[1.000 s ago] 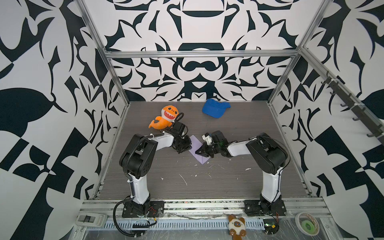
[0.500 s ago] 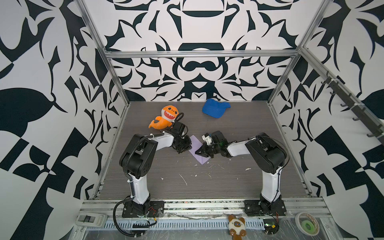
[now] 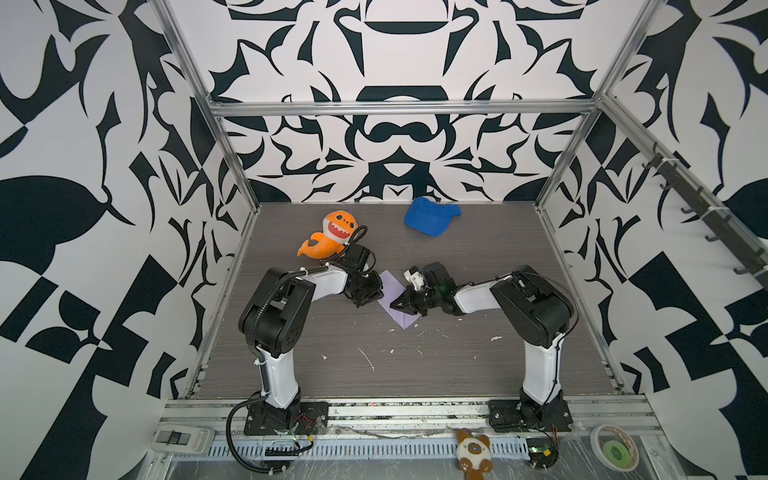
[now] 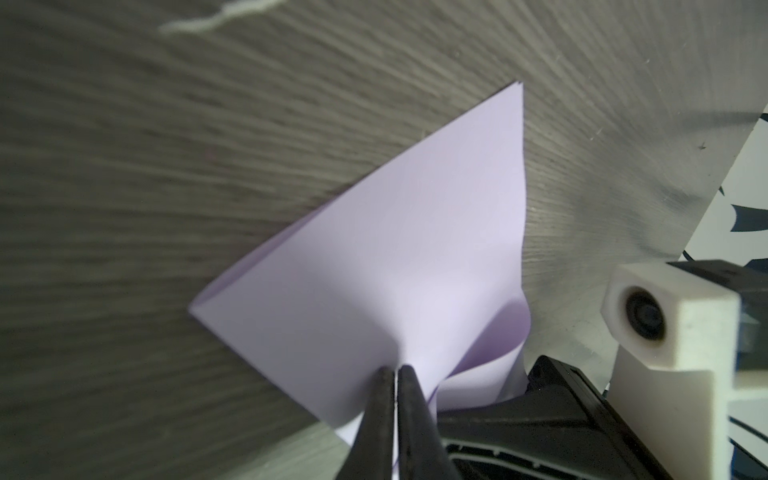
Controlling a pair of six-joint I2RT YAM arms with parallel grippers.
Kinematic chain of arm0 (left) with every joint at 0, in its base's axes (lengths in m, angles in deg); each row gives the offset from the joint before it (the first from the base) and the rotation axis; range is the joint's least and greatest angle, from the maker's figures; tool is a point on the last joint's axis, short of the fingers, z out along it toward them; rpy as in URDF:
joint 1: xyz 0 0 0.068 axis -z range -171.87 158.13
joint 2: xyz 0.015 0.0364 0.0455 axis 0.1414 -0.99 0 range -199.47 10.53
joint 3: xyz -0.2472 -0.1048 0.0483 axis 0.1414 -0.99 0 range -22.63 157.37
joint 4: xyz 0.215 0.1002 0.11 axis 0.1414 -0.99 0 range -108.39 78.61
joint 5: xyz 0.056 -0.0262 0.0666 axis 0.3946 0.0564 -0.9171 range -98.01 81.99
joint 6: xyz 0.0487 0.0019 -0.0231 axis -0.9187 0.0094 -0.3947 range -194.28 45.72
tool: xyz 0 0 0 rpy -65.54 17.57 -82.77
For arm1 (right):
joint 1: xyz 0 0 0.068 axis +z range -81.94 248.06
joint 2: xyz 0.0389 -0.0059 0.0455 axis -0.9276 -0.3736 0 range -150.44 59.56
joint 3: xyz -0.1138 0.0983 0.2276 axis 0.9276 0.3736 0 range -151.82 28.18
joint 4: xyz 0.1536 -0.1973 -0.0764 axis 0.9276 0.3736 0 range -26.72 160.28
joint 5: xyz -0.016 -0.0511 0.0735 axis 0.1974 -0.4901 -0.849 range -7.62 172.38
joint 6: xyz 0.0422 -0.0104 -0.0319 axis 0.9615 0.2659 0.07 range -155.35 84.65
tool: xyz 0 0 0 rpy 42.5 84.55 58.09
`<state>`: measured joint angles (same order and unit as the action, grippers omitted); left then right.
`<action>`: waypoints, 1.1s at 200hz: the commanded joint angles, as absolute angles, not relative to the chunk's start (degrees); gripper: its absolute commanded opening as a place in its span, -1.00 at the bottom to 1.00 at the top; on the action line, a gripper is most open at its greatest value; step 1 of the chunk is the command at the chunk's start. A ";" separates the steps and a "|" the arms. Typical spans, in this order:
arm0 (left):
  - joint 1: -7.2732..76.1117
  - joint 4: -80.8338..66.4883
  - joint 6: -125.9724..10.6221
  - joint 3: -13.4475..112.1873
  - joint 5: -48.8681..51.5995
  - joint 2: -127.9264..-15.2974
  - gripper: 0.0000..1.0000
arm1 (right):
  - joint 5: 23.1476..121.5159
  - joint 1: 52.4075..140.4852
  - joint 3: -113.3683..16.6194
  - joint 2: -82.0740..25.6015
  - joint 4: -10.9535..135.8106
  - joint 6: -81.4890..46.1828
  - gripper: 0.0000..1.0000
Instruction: Fold a paper plane with a square sheet of paper (pick it up from the middle)
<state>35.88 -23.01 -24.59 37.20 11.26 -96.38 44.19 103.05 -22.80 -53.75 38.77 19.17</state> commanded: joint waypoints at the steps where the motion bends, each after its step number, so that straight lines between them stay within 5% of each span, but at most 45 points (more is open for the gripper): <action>1: 36.00 -25.89 -24.20 34.99 10.10 -98.33 -0.81 | 44.50 103.26 -22.08 -54.13 35.79 20.35 -1.00; 220: 35.99 -25.89 -24.25 34.85 9.97 -98.18 -0.82 | 46.06 102.60 -21.24 -54.25 34.71 21.48 -1.00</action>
<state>35.83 -22.64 -24.59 36.98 11.44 -96.38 44.47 102.91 -21.67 -53.86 36.01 21.33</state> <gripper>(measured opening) 0.090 0.049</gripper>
